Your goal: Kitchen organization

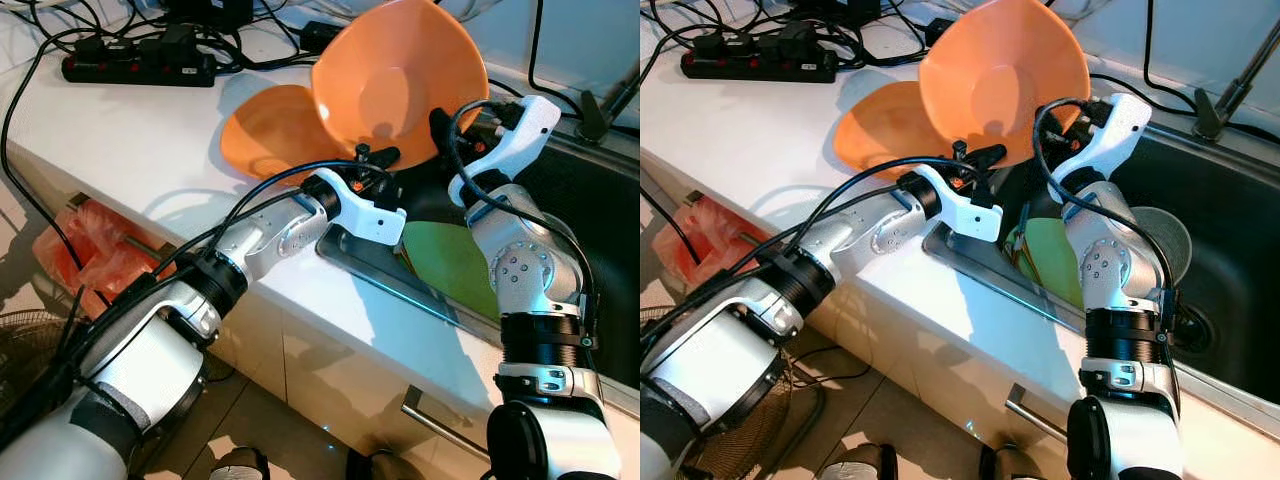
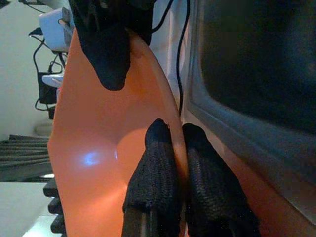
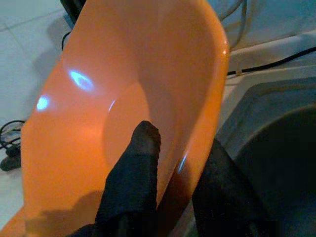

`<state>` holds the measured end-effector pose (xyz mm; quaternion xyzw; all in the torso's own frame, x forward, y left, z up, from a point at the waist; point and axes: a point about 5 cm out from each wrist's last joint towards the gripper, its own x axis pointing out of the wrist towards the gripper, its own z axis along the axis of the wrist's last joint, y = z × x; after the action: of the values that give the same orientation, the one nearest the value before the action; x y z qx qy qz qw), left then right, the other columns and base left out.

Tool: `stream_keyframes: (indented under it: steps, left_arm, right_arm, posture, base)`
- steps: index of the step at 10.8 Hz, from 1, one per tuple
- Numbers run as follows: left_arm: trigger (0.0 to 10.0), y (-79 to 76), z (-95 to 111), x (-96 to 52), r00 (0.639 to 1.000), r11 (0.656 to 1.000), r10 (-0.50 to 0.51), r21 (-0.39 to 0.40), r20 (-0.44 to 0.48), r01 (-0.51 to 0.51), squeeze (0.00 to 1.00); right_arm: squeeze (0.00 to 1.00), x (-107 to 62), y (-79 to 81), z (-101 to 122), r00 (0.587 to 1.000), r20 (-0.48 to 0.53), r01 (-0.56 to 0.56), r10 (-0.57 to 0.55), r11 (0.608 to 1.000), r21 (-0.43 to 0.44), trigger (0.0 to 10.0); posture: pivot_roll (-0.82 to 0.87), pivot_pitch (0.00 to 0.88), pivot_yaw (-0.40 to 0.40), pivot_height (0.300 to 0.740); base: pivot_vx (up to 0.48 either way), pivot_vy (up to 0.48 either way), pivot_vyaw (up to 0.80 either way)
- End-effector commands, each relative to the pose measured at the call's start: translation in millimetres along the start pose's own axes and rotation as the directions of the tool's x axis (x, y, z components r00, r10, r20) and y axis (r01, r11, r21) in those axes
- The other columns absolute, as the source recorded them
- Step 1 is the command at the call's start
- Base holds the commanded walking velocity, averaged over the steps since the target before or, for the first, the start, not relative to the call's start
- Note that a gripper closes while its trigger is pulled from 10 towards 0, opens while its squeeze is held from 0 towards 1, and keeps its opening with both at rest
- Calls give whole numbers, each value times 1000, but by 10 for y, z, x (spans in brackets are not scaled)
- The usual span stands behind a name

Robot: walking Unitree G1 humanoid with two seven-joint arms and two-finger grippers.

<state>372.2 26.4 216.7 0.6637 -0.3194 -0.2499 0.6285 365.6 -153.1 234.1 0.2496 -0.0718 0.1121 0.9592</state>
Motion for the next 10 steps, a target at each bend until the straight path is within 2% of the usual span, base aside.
stream_keyframes:
  steps: [1,4,5,8,10]
  left_arm:
    - [10000,109,70,28,998,999,46,11,40,-46,0]
    - [10000,124,56,33,998,998,49,27,33,-50,0]
    - [10000,123,55,32,998,999,50,15,32,-50,1000]
    - [10000,134,51,27,998,998,55,11,29,-55,1000]
    - [10000,144,53,26,998,998,60,14,31,-61,1000]
  right_arm:
    - [0,-23,-95,40,999,15,44,-44,999,-20,0]
    - [0,-23,-95,40,999,17,46,-46,999,2,0]
    - [0,-25,-101,44,999,18,50,-50,999,3,0]
    - [0,-21,-131,71,997,36,74,-74,997,3,0]
    - [0,-20,-186,122,989,76,123,-125,992,33,0]
  posture:
    - [27,122,-20,740]
    - [29,120,-19,740]
    - [26,120,-17,740]
    - [29,118,-19,740]
    - [29,118,-19,740]
  base:
    - [0,0,0]
    - [0,0,0]
    - [0,0,0]
    - [0,0,0]
    - [0,0,0]
